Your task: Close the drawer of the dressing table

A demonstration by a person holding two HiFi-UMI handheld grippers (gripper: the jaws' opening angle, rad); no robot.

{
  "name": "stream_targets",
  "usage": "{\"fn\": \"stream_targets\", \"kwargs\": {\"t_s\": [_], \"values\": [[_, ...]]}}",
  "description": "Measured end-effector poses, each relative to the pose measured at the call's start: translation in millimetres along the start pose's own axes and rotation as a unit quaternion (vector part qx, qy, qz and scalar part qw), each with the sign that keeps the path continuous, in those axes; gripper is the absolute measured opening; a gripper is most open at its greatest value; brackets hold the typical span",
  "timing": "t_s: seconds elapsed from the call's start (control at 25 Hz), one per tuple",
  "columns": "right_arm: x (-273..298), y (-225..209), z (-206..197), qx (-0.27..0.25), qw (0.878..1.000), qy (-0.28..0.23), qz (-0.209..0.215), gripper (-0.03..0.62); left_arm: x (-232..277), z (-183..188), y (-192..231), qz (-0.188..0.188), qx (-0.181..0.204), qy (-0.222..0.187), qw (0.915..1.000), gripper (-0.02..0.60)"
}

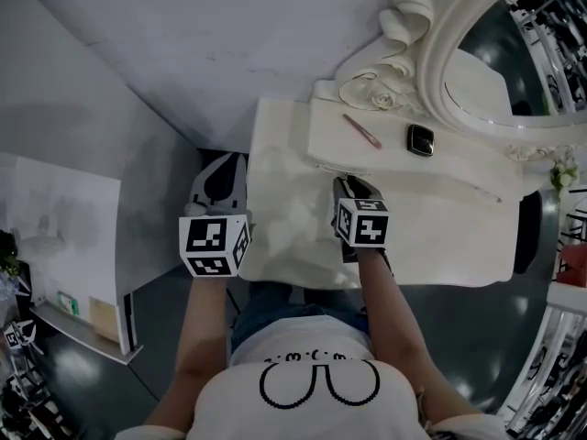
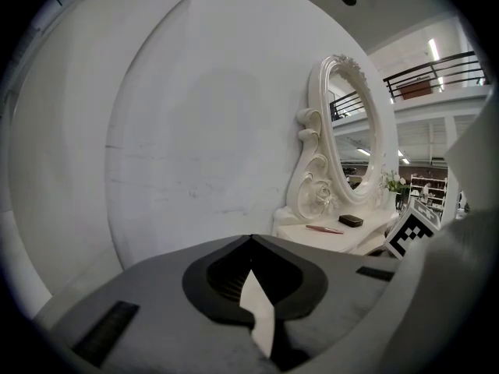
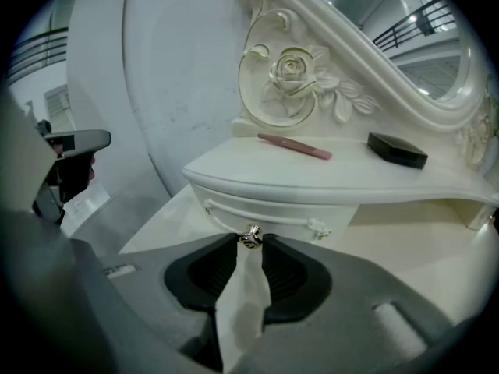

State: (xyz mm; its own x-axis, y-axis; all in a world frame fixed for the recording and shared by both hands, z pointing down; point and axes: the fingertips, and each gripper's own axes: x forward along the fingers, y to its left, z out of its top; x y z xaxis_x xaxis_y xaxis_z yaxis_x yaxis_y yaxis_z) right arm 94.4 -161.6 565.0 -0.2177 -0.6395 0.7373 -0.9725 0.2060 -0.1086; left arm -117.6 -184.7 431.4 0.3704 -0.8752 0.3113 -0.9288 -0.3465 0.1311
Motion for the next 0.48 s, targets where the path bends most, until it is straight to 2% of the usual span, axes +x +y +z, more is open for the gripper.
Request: {"fn": "stream_targets", "kwargs": {"t_s": [0.48], "values": [[7.1,-4.7,10.4,-0.027,1.0,-0.001,-0.001,0.101,-7.0,0.2,3.0,0.011,0.003,0.0,0.9999,-0.002]]}}
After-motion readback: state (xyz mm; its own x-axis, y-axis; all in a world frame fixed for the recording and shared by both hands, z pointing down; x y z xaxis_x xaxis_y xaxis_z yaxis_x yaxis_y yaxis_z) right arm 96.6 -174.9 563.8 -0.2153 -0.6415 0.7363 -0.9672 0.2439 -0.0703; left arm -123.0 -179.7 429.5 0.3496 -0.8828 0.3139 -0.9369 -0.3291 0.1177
